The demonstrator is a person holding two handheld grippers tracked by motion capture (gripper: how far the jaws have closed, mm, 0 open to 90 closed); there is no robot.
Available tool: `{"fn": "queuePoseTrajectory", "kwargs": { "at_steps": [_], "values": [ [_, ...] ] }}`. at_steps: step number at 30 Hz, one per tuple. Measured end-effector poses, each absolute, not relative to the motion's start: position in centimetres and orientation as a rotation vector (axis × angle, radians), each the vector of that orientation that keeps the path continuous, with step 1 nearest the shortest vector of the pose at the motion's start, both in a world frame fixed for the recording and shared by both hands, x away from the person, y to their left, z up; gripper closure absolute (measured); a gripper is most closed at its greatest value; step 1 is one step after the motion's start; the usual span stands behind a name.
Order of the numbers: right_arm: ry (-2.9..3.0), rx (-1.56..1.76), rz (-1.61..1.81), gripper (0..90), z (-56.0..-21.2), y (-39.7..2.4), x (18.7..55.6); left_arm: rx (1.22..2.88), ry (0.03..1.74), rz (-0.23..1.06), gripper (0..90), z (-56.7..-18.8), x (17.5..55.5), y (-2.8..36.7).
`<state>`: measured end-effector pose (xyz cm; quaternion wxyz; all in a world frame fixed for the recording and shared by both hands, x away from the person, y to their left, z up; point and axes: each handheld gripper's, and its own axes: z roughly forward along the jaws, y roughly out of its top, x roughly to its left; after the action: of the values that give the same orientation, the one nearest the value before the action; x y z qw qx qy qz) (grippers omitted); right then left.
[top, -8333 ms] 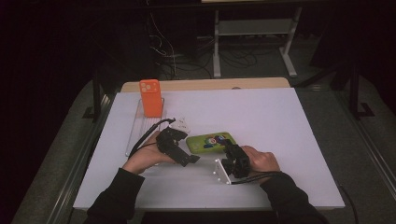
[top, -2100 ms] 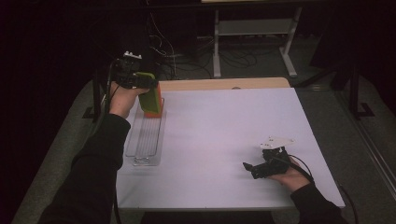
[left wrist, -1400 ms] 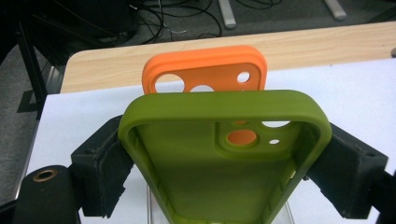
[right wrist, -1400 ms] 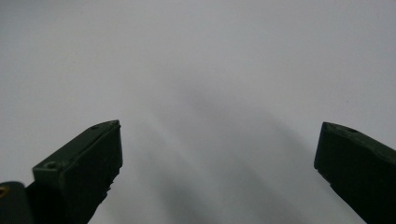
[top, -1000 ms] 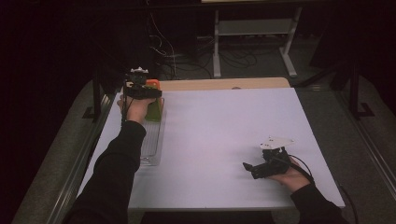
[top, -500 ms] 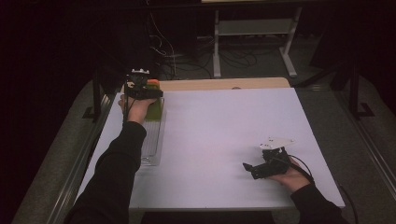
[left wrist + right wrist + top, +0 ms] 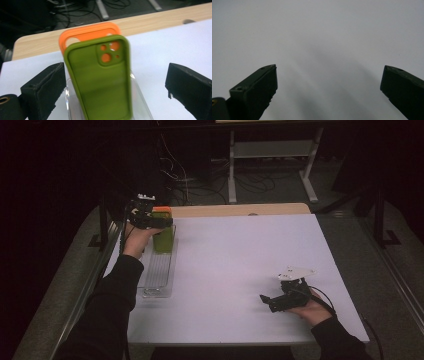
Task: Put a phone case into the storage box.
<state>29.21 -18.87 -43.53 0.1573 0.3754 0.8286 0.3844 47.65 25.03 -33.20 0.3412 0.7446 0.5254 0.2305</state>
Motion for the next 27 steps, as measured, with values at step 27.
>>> {"fn": "queuePoseTrajectory", "kwargs": {
  "at_steps": [27],
  "values": [
    [2.396, 1.031, 1.128, 0.1, -43.0, -19.0, 29.2, 2.019, 1.068, 0.440, 1.9, -32.5, 41.8, 25.3]
  ]
}}
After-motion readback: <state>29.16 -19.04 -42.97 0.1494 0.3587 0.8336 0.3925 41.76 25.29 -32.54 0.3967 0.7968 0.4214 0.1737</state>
